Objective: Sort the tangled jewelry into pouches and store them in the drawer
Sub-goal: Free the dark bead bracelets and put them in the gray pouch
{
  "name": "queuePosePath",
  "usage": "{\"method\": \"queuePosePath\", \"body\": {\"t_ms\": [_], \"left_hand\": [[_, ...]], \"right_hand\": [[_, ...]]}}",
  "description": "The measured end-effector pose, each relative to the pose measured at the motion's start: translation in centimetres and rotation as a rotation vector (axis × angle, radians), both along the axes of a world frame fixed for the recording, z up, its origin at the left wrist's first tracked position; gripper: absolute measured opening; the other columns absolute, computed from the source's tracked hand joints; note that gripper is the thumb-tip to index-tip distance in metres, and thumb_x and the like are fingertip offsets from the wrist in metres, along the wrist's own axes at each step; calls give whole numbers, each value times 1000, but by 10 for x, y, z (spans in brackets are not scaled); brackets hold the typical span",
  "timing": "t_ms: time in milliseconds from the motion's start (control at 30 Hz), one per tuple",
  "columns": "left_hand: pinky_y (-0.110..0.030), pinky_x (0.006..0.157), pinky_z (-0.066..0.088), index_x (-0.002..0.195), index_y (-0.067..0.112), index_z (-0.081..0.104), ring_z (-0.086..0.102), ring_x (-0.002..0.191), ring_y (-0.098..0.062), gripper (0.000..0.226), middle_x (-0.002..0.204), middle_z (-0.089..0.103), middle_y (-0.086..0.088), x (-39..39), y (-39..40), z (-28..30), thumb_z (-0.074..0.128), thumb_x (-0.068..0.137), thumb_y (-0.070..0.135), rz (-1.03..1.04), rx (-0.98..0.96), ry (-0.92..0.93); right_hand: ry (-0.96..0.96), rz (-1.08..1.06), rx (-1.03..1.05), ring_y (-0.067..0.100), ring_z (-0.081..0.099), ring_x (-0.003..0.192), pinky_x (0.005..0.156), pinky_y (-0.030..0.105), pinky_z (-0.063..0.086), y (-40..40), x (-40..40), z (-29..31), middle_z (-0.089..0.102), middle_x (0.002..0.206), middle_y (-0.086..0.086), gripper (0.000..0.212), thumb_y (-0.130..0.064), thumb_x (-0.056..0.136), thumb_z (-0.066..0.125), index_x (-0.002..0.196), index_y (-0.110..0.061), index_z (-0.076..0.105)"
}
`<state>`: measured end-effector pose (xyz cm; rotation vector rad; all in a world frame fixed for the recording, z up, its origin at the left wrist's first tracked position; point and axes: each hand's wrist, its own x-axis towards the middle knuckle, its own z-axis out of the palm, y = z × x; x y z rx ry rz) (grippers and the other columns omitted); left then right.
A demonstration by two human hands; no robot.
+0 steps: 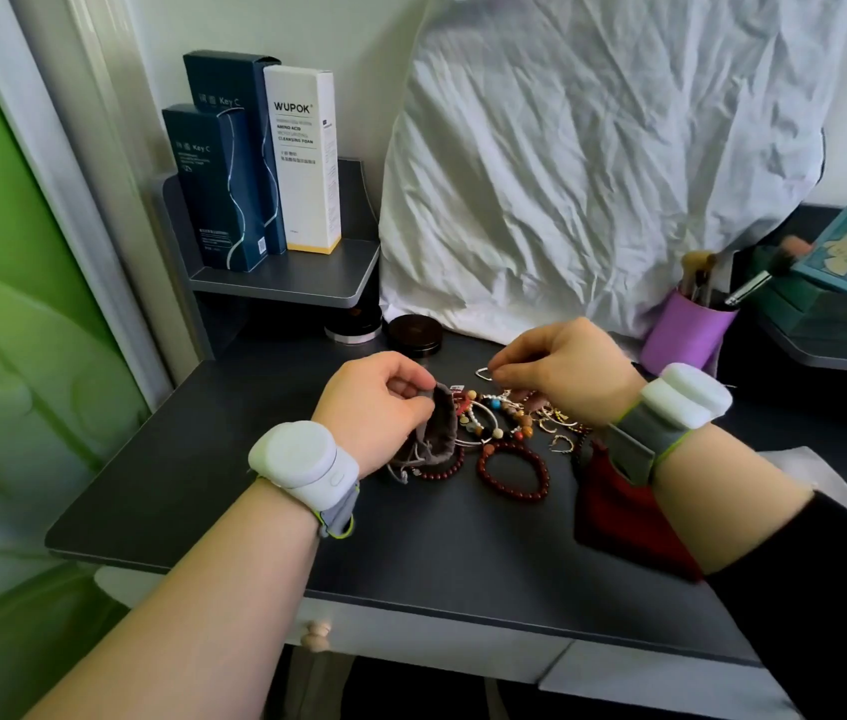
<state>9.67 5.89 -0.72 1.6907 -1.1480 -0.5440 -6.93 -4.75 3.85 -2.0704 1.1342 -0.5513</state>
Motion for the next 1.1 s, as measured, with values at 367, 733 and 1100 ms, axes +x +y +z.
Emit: {"method": "queuePosePath", "body": {"t_ms": [367,733,1100], "left_hand": [[-15,60,43,79,27,70,53,54,1,4,65,62,12,-44,-27,2,73,76,25,-120,92,-188],[-29,74,53,75,27,68,62,65,-10,5,68,67,7,-81,-54,-2,72,76,24,-196,86,-206],[-39,82,55,103,23,69,65,77,-15,18,87,71,5,-93,-83,-5,59,89,19,-211,57,-49]], "right_hand": [[423,-164,-188,9,62,75,75,23,47,-35,-85,-16,71,78,-8,13,-18,73,71,76,-31,72],[702,-155,-228,25,56,103,86,33,46,-55,-102,-44,58,110,6,14,-25,85,61,97,-23,68],[85,-19,-27,20,60,70,71,27,49,-56,-100,-33,68,77,8,8,-6,88,57,83,-13,57]]}}
